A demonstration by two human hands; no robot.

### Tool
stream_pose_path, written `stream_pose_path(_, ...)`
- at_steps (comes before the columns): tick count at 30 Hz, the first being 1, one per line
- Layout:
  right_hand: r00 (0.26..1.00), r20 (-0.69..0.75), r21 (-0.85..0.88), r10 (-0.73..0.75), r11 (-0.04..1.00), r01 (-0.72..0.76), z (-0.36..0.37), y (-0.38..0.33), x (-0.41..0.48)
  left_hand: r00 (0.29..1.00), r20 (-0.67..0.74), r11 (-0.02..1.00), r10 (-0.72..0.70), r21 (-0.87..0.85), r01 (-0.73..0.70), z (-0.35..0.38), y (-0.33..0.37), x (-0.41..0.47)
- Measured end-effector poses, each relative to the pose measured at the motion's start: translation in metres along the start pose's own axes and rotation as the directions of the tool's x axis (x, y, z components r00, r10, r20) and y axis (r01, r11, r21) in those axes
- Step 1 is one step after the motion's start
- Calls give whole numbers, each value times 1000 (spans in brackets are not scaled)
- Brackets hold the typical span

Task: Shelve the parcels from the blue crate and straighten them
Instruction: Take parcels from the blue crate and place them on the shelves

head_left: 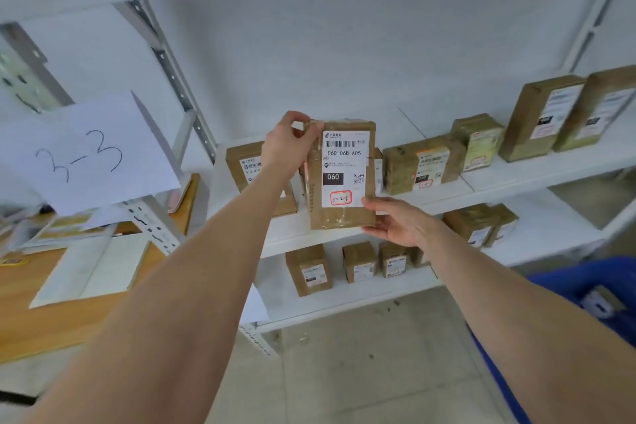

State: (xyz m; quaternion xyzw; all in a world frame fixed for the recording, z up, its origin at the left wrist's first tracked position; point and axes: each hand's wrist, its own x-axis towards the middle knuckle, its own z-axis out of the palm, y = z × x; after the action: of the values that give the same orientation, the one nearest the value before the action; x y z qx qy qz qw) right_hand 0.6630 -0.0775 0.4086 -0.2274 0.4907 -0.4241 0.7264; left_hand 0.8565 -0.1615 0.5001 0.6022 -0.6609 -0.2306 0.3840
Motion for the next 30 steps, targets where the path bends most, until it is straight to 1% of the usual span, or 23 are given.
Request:
stream_pose_path(10,983,-7,-19,-185,982,185,18,-22,-78,983,-96,988,155,-12,-157,-44,62,-46)
stream_pose_path(16,948,20,-115,-318,941,319,43,-56,-138,957,-176,967,230,-72,-245,-90,119,-67)
stream_pose_path(21,888,71,-117,-454,880,459,67,-88,-175,904,-294,938,310,-61,-341,-136,169,-78)
stream_pose_path(26,807,115,-101,-579,801,590,106,-134,-205,826,-383,894,414,-1,-448,-194,229,-79)
stream_pose_path(30,728,144,-81,-670,726,683,144,-174,-219,773,-452,874,446,33,-485,-238,264,-68)
